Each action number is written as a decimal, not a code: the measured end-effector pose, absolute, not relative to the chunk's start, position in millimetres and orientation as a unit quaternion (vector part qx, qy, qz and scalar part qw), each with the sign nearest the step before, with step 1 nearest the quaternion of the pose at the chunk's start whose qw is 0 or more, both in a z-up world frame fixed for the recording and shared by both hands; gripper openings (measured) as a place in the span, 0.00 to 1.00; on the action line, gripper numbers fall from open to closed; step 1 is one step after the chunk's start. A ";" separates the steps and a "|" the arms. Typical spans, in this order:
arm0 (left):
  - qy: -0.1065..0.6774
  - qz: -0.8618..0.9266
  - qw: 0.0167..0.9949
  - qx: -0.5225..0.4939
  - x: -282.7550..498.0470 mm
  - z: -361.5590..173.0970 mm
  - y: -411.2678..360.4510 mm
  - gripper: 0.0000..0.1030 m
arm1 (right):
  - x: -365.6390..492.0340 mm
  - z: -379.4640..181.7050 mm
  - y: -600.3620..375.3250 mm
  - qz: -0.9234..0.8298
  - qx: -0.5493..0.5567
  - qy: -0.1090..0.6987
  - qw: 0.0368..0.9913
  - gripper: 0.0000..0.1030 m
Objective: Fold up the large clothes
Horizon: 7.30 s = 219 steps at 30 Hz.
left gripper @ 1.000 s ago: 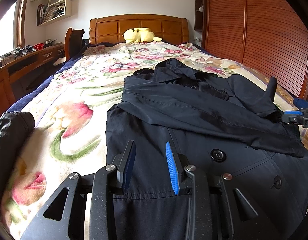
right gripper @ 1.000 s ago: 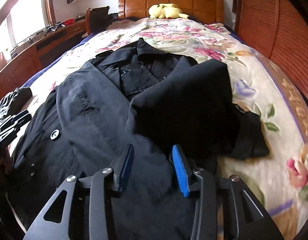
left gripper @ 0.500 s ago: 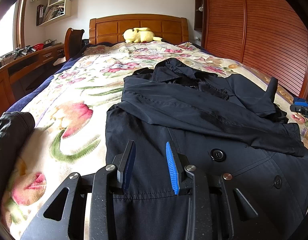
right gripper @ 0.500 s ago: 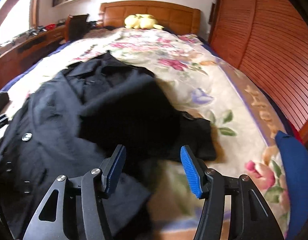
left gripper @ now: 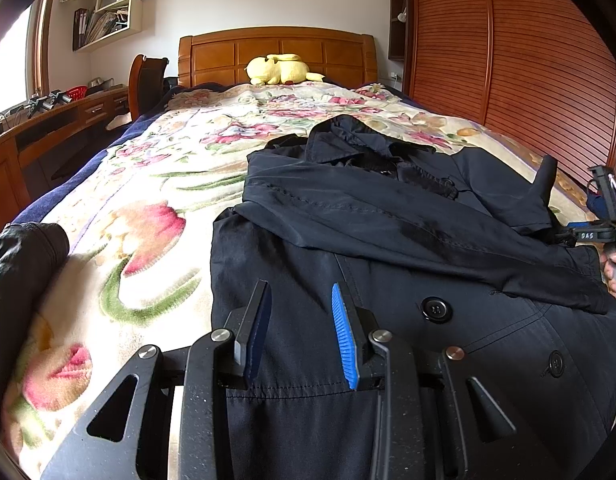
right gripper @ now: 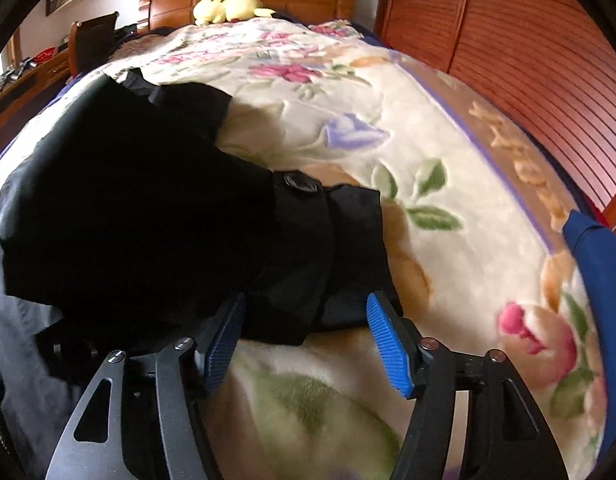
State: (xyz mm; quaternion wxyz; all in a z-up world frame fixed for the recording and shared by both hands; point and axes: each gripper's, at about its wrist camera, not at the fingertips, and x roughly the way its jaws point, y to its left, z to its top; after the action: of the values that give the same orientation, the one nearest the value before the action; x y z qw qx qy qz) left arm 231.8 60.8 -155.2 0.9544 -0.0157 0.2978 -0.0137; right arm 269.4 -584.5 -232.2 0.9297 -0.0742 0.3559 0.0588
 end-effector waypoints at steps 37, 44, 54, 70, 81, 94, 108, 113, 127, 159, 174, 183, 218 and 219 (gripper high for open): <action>0.298 -0.020 0.954 -0.001 229.0 -156.0 54.0 0.32 | 261.9 -216.0 -568.6 0.070 -0.104 0.336 0.933 0.08; 0.302 -0.046 0.952 -0.013 220.2 -149.3 55.8 0.32 | 198.4 -132.2 -547.0 0.117 -0.117 0.243 0.956 0.07; 0.314 -0.055 0.948 0.002 188.3 -139.8 63.7 0.32 | 106.8 -84.7 -471.6 0.241 -0.157 0.164 0.944 0.07; 0.307 -0.060 0.950 0.011 151.2 -94.1 63.6 0.32 | 33.1 -105.7 -481.3 0.325 -0.144 0.219 0.909 0.56; 0.327 -0.079 0.942 -0.011 174.1 -97.0 52.8 0.32 | 63.5 -184.6 -520.7 0.232 -0.131 0.309 0.913 0.58; 0.398 -0.090 0.913 0.004 196.8 -136.7 17.1 0.32 | 146.5 -264.8 -508.6 0.207 -0.073 0.322 0.921 0.62; 0.416 -0.080 0.906 0.009 194.4 -149.8 15.2 0.32 | 148.0 -280.4 -502.9 0.216 -0.053 0.303 0.927 0.62; 0.435 -0.096 0.895 0.013 199.9 -157.0 13.4 0.31 | 140.2 -274.1 -516.4 0.217 -0.053 0.301 0.927 0.62; 0.386 -0.138 0.912 0.012 162.5 -116.8 2.5 0.12 | 140.4 -273.2 -517.9 0.218 -0.052 0.300 0.927 0.62; 0.406 -0.044 0.913 -0.009 85.7 -132.4 73.9 0.36 | 142.5 -274.2 -520.0 0.226 -0.037 0.299 0.926 0.63; 0.437 -0.027 0.899 -0.011 84.9 -167.6 88.5 0.36 | 142.8 -274.5 -519.3 0.225 -0.038 0.298 0.927 0.63; 0.433 -0.028 0.901 -0.023 85.3 -170.3 95.1 0.36 | 125.1 -264.2 -520.9 0.212 -0.084 0.327 0.917 0.63; 0.420 -0.022 0.907 -0.035 72.5 -174.2 96.2 0.36 | 61.1 -282.7 -600.4 0.223 -0.055 0.344 0.910 0.63; 0.420 -0.022 0.907 -0.036 71.4 -174.2 96.4 0.36 | 61.5 -282.8 -600.0 0.223 -0.055 0.345 0.910 0.64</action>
State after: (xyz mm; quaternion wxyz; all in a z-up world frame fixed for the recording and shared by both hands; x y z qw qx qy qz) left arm 71.4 96.4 -174.2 0.9066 -0.0363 0.4200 -0.0221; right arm 61.5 -600.0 -282.8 0.9101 -0.0551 0.3450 0.2228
